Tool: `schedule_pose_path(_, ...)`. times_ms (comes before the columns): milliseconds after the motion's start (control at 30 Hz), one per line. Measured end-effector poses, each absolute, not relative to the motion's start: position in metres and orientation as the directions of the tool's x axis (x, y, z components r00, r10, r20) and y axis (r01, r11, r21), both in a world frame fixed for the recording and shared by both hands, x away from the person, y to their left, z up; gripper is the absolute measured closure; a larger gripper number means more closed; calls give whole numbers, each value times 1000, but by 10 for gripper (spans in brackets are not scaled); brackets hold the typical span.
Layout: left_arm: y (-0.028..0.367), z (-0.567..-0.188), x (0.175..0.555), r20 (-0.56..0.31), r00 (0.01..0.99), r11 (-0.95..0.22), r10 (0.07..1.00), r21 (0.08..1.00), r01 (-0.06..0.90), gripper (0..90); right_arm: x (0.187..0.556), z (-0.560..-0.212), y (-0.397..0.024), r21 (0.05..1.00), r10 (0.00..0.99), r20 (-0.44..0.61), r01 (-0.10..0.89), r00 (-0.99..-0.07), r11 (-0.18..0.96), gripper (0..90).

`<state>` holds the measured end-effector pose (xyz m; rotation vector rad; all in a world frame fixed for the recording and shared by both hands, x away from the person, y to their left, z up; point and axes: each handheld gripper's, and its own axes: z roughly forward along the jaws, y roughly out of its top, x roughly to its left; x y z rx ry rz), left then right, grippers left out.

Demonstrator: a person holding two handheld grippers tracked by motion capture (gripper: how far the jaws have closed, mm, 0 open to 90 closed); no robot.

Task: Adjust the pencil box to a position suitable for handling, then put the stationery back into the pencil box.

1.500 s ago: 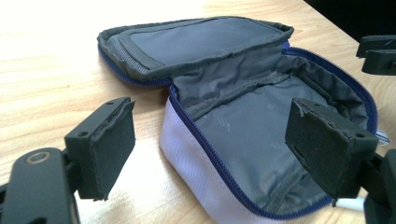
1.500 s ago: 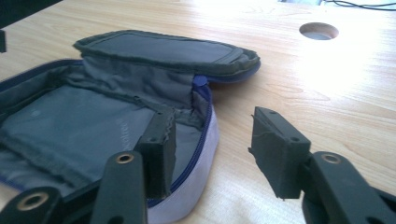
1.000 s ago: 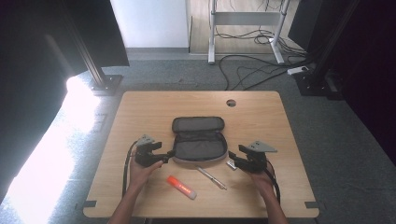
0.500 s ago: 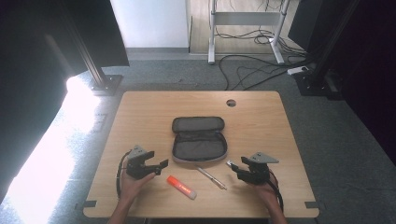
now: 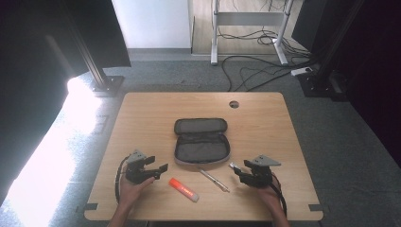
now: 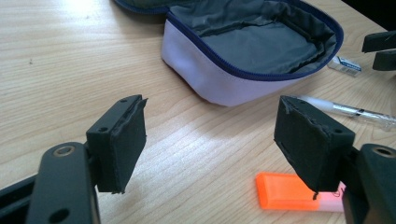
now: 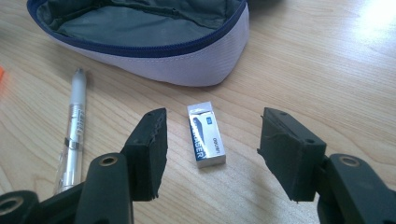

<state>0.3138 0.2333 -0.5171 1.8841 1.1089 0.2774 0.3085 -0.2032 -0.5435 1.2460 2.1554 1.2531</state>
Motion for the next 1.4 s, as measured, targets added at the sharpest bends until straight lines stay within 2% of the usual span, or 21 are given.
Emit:
schedule_pose_path(833,238,-520,315,-281,563,-156,778,781,605,263,331,-552,-187,787,830,74,544,-552,291,473)
schedule_pose_path(1200,236,-518,314,-283,565,-156,776,781,605,272,331,-553,-186,777,827,74,552,-558,303,566)
schedule_pose_path(1367,236,-519,315,-282,558,-154,780,778,609,276,327,-553,-182,776,828,38,539,-559,327,713)
schedule_pose_path(1400,236,-519,315,-282,558,-154,780,778,609,276,327,-553,-182,776,828,38,539,-559,327,713)
